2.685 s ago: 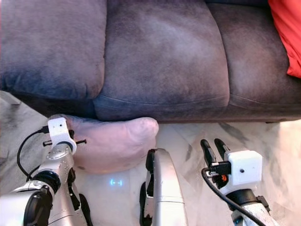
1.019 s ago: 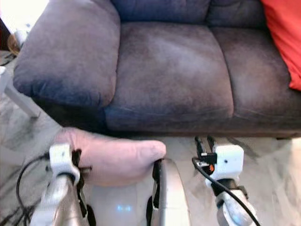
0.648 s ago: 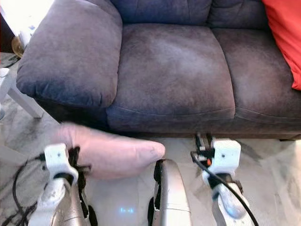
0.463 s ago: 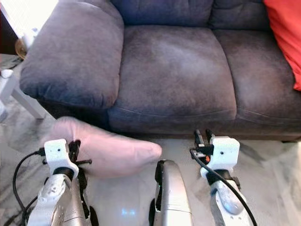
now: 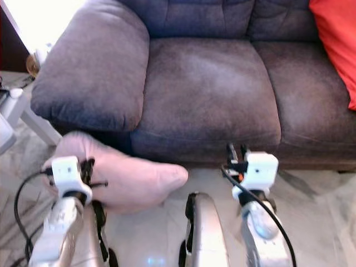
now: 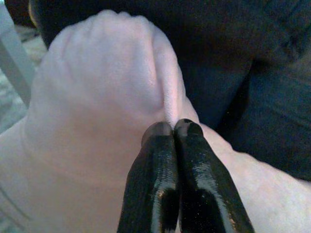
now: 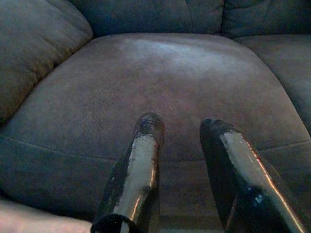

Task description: Move the pillow to the sofa from floor

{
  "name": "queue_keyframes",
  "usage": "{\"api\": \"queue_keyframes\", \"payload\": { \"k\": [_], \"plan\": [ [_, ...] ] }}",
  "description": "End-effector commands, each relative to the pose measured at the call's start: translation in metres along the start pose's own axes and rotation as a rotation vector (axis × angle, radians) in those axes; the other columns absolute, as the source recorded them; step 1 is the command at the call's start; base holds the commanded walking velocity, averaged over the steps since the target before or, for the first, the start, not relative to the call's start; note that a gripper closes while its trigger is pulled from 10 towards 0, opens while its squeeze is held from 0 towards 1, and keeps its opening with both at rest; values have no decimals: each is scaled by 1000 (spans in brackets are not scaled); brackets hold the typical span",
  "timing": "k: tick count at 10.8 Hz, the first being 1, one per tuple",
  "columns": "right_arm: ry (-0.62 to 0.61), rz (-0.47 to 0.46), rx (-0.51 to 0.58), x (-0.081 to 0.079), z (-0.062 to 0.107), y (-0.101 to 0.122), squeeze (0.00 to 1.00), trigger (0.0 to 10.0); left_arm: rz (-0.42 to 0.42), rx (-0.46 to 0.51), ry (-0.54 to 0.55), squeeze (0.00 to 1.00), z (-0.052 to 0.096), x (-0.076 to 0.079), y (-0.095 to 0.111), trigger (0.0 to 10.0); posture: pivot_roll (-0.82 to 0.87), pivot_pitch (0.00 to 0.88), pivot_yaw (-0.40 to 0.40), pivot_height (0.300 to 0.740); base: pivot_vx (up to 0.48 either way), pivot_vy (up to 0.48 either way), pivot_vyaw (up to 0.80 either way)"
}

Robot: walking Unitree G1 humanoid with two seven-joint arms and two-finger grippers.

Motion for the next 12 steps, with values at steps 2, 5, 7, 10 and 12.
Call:
{"api": "queue_keyframes", "payload": {
  "k": [2,5,7,10,12],
  "plan": [
    [-16,0,-12,1,-2,-5,0,10000,-13,113,-45,0,-7,10,25,10000,23,70,-46,506,0,0,0],
    [-46,2,0,3,-8,-6,0,10000,-6,130,-64,0,-13,13,31,10000,24,66,-35,506,0,0,0],
    [-46,1,-2,1,-9,-8,0,10000,-30,142,-75,0,-13,13,32,10000,30,72,-35,506,0,0,0],
    [-60,7,-23,1,-9,-15,0,10000,-68,144,-90,0,-7,11,29,10000,34,51,-30,506,0,0,0],
    [-68,8,-24,4,-7,-18,0,10000,-72,151,-91,0,-5,9,30,10000,40,37,-31,506,0,0,0]
  ]
}}
Point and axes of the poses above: a point about 5 cm out from each wrist's last joint towards the gripper, its own z axis pointing back from the gripper into the wrist, its own y axis along the axis of the wrist's last joint, x = y × z, the point moved 4 cm from there along -z, pointing out of the wrist towards the gripper, and after that the axes turned 11 degrees about z, right-handed, at the moved point
